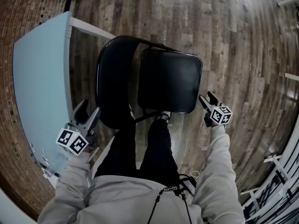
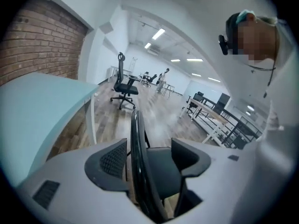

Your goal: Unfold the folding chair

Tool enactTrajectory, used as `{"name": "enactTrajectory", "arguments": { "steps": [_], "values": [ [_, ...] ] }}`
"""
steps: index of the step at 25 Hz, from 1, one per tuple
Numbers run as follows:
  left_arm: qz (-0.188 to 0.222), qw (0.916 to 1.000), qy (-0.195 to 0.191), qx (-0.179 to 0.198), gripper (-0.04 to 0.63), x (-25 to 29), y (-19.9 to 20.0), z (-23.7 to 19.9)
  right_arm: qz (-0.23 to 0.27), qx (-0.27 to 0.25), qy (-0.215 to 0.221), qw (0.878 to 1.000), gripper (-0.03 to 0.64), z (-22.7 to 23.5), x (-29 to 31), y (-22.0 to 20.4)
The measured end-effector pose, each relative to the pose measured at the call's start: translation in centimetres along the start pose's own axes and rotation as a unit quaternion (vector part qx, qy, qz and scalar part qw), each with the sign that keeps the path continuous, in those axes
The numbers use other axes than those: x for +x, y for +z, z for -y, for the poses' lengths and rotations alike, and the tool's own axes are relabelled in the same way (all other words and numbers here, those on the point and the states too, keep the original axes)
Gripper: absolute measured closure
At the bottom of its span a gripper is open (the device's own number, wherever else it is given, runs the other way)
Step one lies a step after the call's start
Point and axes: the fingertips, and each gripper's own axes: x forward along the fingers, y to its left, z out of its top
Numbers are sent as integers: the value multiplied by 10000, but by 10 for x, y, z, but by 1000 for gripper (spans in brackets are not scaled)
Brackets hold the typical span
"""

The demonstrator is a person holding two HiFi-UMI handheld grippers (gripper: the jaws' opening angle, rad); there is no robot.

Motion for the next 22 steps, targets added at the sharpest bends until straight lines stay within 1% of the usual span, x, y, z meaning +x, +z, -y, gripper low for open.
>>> {"name": "enactTrajectory", "arguments": {
  "steps": [3,5,7,8,10,12,14,16,17,18,19,20,21,22],
  "values": [
    [270,9988,-308,271,301,-15,36,30,172,-293,-95,9994,333,-41,-37,44],
    [449,9963,-645,350,302,-26,61,53,107,-638,-124,9978,333,-74,-60,71],
    [650,9921,-1000,390,305,-35,86,72,107,-897,-216,9957,333,-101,-83,103],
    [744,9898,-1134,440,308,-40,97,79,180,-923,-274,9952,333,-113,-97,120],
    [925,9850,-1346,563,313,-55,119,92,351,-950,-416,9940,333,-140,-128,148],
    [1149,9790,-1486,787,330,-75,144,99,493,-1093,-563,9912,333,-172,-156,171],
    [1544,9698,-1622,965,370,-98,176,104,561,-1414,-718,9858,334,-209,-182,195],
    [2096,9549,-1888,930,462,-128,214,111,559,-1857,-875,9771,336,-251,-209,215],
    [2315,9469,-2018,957,486,-145,230,115,581,-2019,-929,9732,338,-276,-222,221],
    [2470,9398,-2109,1063,514,-161,243,119,648,-2131,-990,9698,361,-301,-234,226],
    [2587,9334,-2172,1213,545,-175,253,124,763,-2250,-1115,9650,419,-326,-249,233],
    [2699,9270,-2216,1364,567,-186,262,128,929,-2423,-1335,9565,502,-349,-265,243],
    [2821,9208,-2241,1493,588,-196,271,132,1152,-2616,-1595,9449,570,-372,-284,256],
    [2941,9152,-2250,1593,588,-206,278,134,1425,-2750,-1800,9336,599,-397,-304,268]
  ]
}}
